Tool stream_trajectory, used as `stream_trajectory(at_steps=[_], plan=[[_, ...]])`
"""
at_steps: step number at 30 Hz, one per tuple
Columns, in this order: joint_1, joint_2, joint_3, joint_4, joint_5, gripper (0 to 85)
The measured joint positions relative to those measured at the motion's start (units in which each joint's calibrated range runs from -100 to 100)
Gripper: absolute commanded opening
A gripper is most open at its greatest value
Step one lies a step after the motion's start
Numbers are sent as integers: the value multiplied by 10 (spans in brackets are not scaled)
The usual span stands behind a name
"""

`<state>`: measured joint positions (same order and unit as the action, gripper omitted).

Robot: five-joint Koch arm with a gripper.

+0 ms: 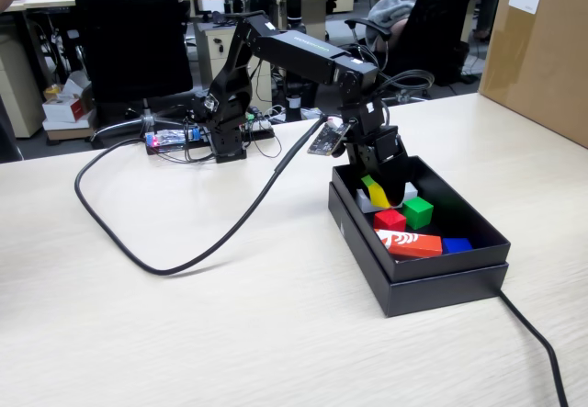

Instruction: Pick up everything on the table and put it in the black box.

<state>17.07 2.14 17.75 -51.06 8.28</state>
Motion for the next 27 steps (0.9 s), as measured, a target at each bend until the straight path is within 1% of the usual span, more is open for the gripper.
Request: stream_trajectory(at_steps=[2, 10, 11, 14, 19, 23, 27], plan=[[0, 0, 0, 3, 0, 267], [0, -3, 0, 5, 0, 269], [0, -5, 0, 5, 0, 281], [-1, -40, -1, 5, 0, 374], [-4, -133, 0, 5, 0, 384], [-4, -173, 0, 5, 0, 384], [-14, -221, -21, -1, -1, 455]])
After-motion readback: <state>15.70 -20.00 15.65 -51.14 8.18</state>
